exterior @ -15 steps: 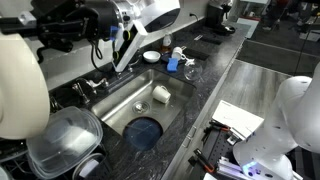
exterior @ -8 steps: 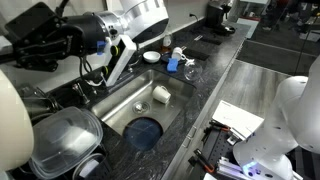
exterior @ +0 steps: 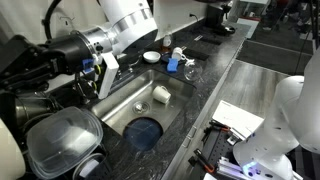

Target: Put the white plate on the dish rack

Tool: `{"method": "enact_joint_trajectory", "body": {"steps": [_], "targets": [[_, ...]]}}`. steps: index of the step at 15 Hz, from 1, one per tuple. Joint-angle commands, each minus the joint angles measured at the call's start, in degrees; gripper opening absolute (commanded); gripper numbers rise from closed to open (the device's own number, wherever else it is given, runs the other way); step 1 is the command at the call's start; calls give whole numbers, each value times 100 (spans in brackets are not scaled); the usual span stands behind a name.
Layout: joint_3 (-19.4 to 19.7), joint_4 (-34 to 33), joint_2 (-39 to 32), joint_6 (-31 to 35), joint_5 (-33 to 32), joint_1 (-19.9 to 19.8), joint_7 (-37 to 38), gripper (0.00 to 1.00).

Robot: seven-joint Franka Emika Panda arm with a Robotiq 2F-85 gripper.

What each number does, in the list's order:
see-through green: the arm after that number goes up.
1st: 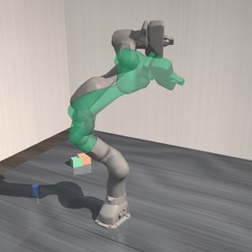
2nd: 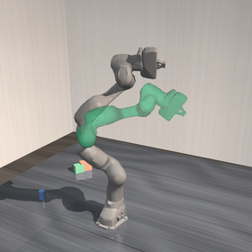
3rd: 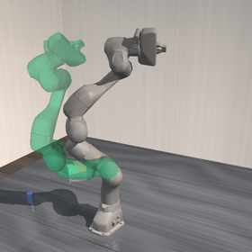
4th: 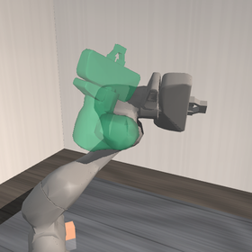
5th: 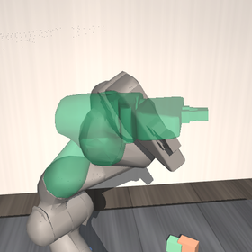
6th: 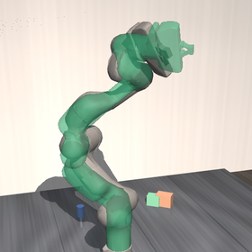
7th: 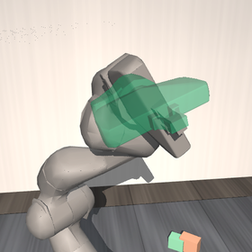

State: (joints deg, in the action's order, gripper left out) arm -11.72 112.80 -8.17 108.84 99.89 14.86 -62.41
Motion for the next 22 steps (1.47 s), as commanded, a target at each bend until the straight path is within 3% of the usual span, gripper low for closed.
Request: {"method": "enact_joint_trajectory", "body": {"steps": [1,6,7,8,18,22], "targets": [[-88,-291,-287,667,-76,161,173,1],[-140,-407,-454,1356,-218,345,525,1],[-144,-407,-458,1355,-231,349,547,20],[-138,-394,-428,1368,-253,353,584,30],[-75,-20,599,1749,-1219,201,1261,98],[-67,31,974,1738,-1909,74,1876,100]]}}
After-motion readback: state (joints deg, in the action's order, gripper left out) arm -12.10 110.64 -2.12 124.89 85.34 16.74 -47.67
